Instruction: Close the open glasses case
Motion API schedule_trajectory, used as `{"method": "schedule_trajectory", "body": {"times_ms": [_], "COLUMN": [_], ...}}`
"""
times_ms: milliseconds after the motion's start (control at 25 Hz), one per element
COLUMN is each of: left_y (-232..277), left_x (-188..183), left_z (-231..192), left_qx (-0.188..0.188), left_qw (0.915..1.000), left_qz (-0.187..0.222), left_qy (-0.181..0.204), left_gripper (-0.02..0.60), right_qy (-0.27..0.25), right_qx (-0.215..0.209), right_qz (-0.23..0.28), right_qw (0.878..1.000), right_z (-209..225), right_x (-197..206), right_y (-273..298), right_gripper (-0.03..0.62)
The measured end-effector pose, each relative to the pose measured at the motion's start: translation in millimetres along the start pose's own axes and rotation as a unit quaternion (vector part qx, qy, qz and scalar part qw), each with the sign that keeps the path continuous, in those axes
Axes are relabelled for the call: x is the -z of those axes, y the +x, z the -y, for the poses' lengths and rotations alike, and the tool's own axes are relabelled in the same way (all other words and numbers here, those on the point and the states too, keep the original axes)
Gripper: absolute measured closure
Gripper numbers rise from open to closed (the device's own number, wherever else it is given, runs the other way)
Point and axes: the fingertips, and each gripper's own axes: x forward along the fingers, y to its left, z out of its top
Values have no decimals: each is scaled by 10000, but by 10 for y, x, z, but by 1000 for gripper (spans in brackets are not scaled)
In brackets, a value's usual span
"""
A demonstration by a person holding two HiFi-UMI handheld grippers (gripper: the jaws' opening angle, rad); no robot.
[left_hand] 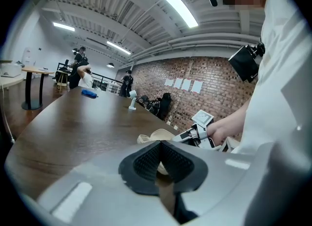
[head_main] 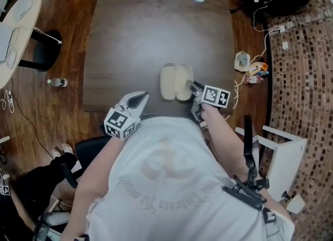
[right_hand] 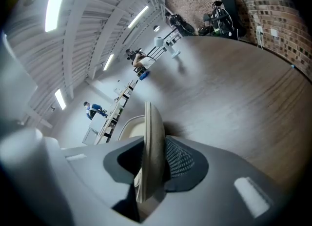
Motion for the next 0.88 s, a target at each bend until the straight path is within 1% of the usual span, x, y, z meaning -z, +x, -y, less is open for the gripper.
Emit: {"method": "schedule_trajectory", "body": {"times_ms": [120, 280, 400, 480, 560, 680, 880], "left_y": [59, 73, 84, 83, 82, 80, 89], "left_x": [-8, -3, 2, 5, 2, 2, 14], "left_z": [39, 60, 76, 80, 82, 97, 108], "left_qx": [77, 102, 116, 123, 128, 136, 116], "left_qw": [10000, 9999, 9999, 9999, 9999, 9999, 9999], "left_qz": [-36, -56, -48, -51, -54, -58, -86], "left_qy": [28, 38, 38, 34, 30, 39, 42], "left_gripper": [575, 575, 575, 575, 575, 575, 575], "right_qy": [104, 241, 456, 581, 583, 310, -565], "right_qx": [234, 474, 684, 732, 735, 701, 636], "right_qz": [245, 521, 661, 717, 753, 760, 616], "right_qw": [9994, 9972, 9944, 9930, 9927, 9942, 9945], "right_z": [184, 341, 435, 453, 419, 263, -83], "right_x": [-171, -302, -308, -279, -267, -303, -353], "right_y": [-167, -331, -449, -485, -504, -524, -476], "right_gripper": [482, 476, 463, 451, 445, 420, 380]}}
